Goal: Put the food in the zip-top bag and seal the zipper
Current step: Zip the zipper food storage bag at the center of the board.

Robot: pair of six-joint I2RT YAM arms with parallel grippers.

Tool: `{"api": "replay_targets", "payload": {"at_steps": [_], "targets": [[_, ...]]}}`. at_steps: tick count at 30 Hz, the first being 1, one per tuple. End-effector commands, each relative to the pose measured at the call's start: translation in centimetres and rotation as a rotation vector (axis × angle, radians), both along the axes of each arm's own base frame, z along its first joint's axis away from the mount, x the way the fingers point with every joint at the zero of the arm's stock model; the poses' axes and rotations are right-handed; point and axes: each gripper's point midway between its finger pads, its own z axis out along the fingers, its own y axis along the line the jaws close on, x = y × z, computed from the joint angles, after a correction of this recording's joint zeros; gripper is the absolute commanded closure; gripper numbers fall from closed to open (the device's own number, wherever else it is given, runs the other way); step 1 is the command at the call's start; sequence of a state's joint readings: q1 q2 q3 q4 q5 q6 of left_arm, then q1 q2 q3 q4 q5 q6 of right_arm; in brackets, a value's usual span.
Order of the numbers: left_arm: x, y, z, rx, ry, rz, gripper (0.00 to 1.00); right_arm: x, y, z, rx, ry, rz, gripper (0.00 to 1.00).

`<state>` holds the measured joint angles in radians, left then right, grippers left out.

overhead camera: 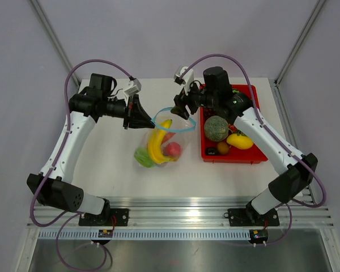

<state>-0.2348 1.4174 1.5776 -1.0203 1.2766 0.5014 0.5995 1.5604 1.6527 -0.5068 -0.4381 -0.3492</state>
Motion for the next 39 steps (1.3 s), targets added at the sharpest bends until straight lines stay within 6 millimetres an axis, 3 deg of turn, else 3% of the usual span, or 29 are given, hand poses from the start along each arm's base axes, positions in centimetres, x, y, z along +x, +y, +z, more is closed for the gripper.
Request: {"api": "replay_targets", "payload": {"at_steps": [1,7,11,13,14,17,18,19,20,21,23,24,25,27,29,31,32,33,34,35,36,38,39], "targets": [[-0.4,-0.2,2.0,-0.049,-0.067,-0.04,1.0,-1.0,0.7,0.4,0.007,-0.003,0.107,0.3],[-0.5,-0.3,2.1,-0.044,-0.07,-0.05,1.0,-1.9,2.2,-1.1,0.008,0.035,0.238,0.3],[-0.4,-0.2,1.8,-0.033,-0.068,-0.054,1.0,-1.2,2.7,-2.1,0.001,0.055,0.251,0.33],[-0.4,-0.3,1.5,-0.031,-0.066,-0.055,1.0,-1.1,3.0,-2.4,0.008,0.075,0.266,0.44],[-0.2,-0.3,1.3,-0.028,-0.06,-0.053,1.0,-0.9,2.9,-2.4,0.016,0.085,0.251,0.6],[0.3,-0.3,0.8,-0.018,-0.043,-0.047,1.0,-0.8,2.7,-2.4,0.027,0.086,0.227,0.81],[0.5,-0.3,0.5,-0.01,-0.025,-0.038,1.0,-1.2,2.6,-1.9,0.037,0.074,0.228,0.98],[1.1,-0.4,0.3,-0.007,-0.033,-0.027,0.9,-1.2,2.6,-2.5,0.045,0.072,0.223,1.0],[1.3,-0.5,0.2,-0.007,0.003,-0.012,0.73,-1.3,2.6,-2.7,0.058,0.075,0.22,1.0],[2.0,-0.7,-0.1,-0.01,0.006,-0.005,0.42,-1.4,2.7,-3.1,0.077,0.062,0.225,1.0],[2.3,-0.8,-0.4,-0.01,0.039,-0.003,0.28,-1.6,2.9,-3.7,0.092,0.074,0.227,1.0],[2.5,-0.9,-0.7,-0.006,0.058,-0.003,0.15,-1.5,3.0,-4.0,0.097,0.076,0.232,1.0],[2.6,-0.8,-1.0,-0.001,0.065,0.001,0.13,-1.7,3.1,-4.5,0.101,0.092,0.245,1.0],[2.9,-0.6,-1.7,0.016,0.049,0.016,0.12,-1.8,3.4,-5.0,0.111,0.114,0.253,1.0],[3.0,0.2,-2.4,0.009,0.064,0.054,0.2,-1.7,3.5,-5.2,0.141,0.122,0.256,1.0],[3.8,1.0,-1.5,-0.022,-0.038,0.113,0.23,-1.4,3.6,-5.3,0.164,0.123,0.258,1.0],[3.5,1.4,-3.3,-0.019,0.004,0.144,0.27,-1.2,3.4,-5.6,0.169,0.143,0.249,1.0],[5.0,1.7,-3.8,-0.011,-0.1,0.21,0.28,-1.1,3.3,-5.6,0.173,0.15,0.248,1.0],[4.3,2.1,-3.0,-0.017,-0.2,0.245,0.28,-0.9,3.3,-5.5,0.178,0.156,0.247,1.0],[4.1,2.4,-6.4,0.01,-0.17,0.29,0.29,-0.7,3.3,-5.9,0.176,0.171,0.245,1.0],[5.2,2.8,-5.9,-0.001,-0.277,0.342,0.28,-0.5,3.2,-6.1,0.177,0.182,0.243,1.0],[4.3,3.0,-5.8,-0.017,-0.368,0.369,0.3,-0.1,3.2,-6.5,0.179,0.213,0.234,1.0],[4.4,3.0,-6.8,-0.008,-0.396,0.396,0.31,0.2,3.0,-6.5,0.182,0.221,0.225,1.0]]}}
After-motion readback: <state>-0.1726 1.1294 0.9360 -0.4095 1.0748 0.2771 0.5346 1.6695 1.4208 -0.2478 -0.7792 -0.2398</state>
